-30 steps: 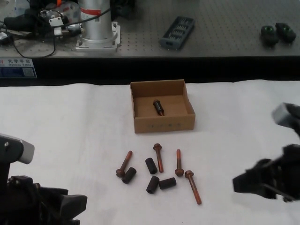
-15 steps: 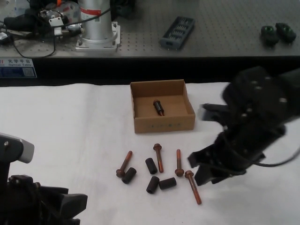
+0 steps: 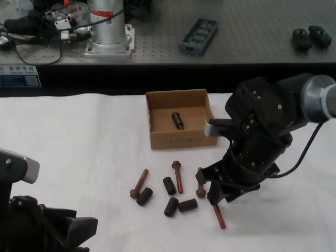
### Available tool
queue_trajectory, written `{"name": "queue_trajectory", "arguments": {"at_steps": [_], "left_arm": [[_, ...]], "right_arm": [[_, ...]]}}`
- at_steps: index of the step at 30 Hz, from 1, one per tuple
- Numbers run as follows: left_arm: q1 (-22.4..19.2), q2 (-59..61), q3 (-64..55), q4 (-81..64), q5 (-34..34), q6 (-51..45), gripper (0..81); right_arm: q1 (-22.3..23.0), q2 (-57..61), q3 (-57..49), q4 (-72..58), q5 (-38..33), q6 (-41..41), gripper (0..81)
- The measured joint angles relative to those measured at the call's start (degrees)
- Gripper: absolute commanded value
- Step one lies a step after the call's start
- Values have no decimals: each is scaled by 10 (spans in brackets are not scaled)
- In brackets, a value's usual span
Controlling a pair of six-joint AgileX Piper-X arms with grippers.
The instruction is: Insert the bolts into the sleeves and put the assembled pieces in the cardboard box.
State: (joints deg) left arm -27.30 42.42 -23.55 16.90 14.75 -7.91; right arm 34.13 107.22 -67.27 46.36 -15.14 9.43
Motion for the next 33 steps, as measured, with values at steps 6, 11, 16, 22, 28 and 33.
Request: {"name": "queue_trajectory", "arguments": {"at_steps": [6, 11, 16, 22, 28, 33], "left_arm": [[0, 0, 0, 0, -2, 5, 306], [0, 0, 0, 0, -4, 5, 306], [0, 0, 0, 0, -4, 5, 306], [0, 0, 0, 0, -4, 5, 306], [0, 0, 0, 0, -4, 5, 306], [0, 0, 0, 0, -4, 5, 306]], "right_arm": [[18, 12, -1, 8, 6, -9, 304], [26, 17, -1, 6, 21, -11, 304], [27, 17, -1, -5, 40, -13, 293], [27, 23, -1, -11, 43, -22, 179], [27, 28, -5, -11, 43, -23, 178], [27, 28, -5, -11, 43, -23, 155]]}}
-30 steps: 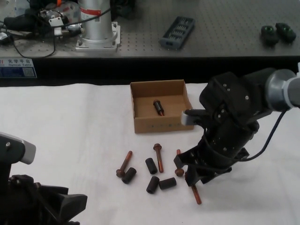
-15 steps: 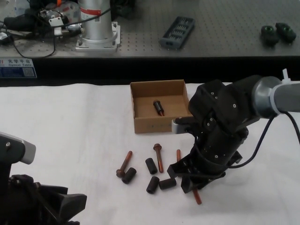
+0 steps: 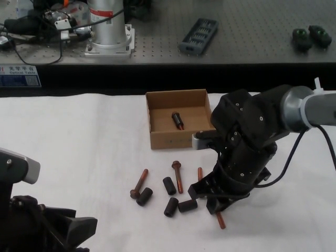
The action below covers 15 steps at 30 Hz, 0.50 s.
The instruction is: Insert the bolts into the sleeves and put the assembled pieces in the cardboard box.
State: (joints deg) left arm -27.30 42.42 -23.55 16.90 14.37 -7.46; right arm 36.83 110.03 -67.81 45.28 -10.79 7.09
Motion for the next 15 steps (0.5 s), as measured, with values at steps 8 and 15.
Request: {"name": "queue_trajectory", "arguments": {"at_steps": [8, 15], "left_arm": [[0, 0, 0, 0, -9, 0, 306], [0, 0, 0, 0, -9, 4, 306]], "right_arm": [[0, 5, -14, 7, -8, -1, 25], [0, -18, -24, 14, -20, -7, 25]]}}
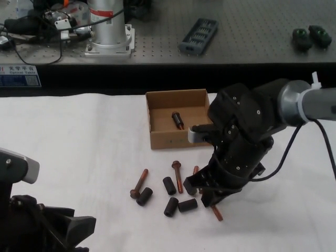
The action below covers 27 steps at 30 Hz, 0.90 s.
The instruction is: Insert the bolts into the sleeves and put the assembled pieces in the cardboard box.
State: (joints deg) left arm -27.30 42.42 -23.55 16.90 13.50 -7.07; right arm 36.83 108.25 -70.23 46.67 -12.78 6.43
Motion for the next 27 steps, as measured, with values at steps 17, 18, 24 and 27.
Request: {"name": "queue_trajectory", "arguments": {"at_steps": [17, 18, 24, 27], "left_arm": [[0, 108, -10, -4, 73, 63, 306], [0, 121, -26, -4, 73, 78, 306], [0, 211, -84, -21, 69, 161, 306], [0, 269, -116, -23, 69, 173, 306]], "right_arm": [[0, -187, 34, 64, -2, -56, 25], [0, -199, 46, 64, -2, -56, 25], [0, -270, 117, 69, -2, -56, 25], [0, -304, 145, 79, -2, -56, 25]]}}
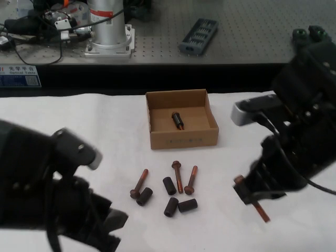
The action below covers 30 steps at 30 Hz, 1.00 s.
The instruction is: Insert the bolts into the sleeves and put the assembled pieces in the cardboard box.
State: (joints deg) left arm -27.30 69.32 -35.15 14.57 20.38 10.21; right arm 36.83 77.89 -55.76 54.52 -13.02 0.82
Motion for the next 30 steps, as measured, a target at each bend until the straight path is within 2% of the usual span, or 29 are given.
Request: {"name": "queue_trajectory", "arguments": {"at_steps": [10, 15, 20, 24, 30], "left_arm": [[-11, 188, -132, -19, -2, 17, 306], [-56, 252, -201, -8, -29, 35, 306], [-99, 309, -258, 78, -110, 80, 306], [-101, 319, -265, 96, -144, 85, 306], [-101, 321, -268, 99, -154, 85, 306]], "right_arm": [[0, -93, 38, 19, -1, 0, 25], [-3, -119, 38, 24, -1, 0, 25], [-15, -145, 38, 28, -2, 0, 25], [-32, -163, 38, 30, -2, -4, 25], [-37, -172, 38, 30, -2, -4, 25]]}}
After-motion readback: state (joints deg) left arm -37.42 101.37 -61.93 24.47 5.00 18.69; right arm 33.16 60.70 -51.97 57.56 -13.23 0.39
